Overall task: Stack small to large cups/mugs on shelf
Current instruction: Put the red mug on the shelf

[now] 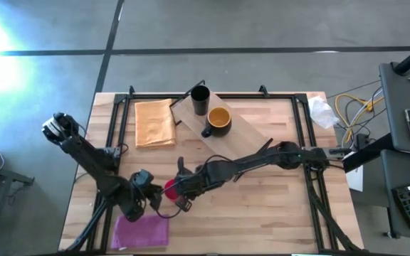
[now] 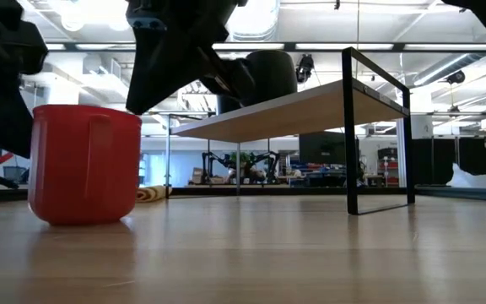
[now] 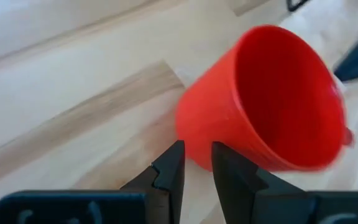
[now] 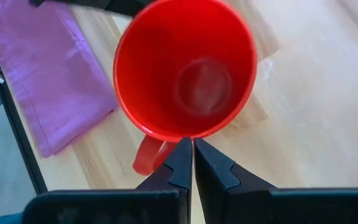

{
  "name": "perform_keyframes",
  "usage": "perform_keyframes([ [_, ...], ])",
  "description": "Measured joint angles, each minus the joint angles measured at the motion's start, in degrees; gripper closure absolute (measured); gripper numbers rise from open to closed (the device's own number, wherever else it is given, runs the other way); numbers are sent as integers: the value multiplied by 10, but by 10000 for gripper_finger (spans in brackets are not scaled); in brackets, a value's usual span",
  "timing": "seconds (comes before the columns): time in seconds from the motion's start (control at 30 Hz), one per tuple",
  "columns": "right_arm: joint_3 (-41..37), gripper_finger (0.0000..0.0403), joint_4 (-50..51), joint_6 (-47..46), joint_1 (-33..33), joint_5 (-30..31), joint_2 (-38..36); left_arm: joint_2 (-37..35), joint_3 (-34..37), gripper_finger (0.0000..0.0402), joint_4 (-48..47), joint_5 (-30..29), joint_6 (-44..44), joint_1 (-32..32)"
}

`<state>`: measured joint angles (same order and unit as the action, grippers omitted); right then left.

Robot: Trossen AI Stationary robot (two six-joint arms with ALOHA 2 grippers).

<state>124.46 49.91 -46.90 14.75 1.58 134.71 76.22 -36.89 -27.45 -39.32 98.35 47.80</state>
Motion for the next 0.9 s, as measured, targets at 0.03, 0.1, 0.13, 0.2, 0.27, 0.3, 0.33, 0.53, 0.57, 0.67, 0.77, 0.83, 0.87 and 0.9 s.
perform_keyframes([
  [0.03,0,394,0,0,0,-5,3,0,2,336,0,0,-1,-4],
  [0.1,0,394,0,-2,0,-18,9,0,7,336,0,0,-2,-12],
  [0.13,0,394,0,-2,0,-23,12,0,8,336,-1,-1,-3,-16],
  [0.2,-1,394,0,-3,0,-35,17,0,9,336,0,-2,-16,-25],
  [0.27,-1,394,-2,-5,0,-40,18,0,9,336,1,-3,-31,-34],
  [0.3,-1,394,-4,-5,0,-43,18,0,9,336,3,-3,-37,-39],
  [0.33,-1,394,-8,-5,0,-45,19,0,9,336,7,-3,-45,-43],
  [0.53,-1,394,-13,-5,-1,-51,19,0,9,336,61,-3,-132,-70],
  [0.57,-1,394,-13,-5,-1,-54,19,0,9,336,72,-3,-148,-75],
  [0.67,-1,394,-16,-6,1,-55,19,1,9,336,92,-5,-183,-89],
  [0.77,-1,394,-16,-6,1,-54,19,0,9,336,92,-4,-203,-100],
  [0.83,-1,394,-17,-10,1,-55,19,-1,9,336,94,-3,-216,-107],
  [0.87,-1,394,-18,-12,1,-57,19,-1,9,336,96,-2,-223,-109],
  [0.9,-1,394,-18,-15,1,-59,19,-1,9,336,97,-2,-226,-112],
])
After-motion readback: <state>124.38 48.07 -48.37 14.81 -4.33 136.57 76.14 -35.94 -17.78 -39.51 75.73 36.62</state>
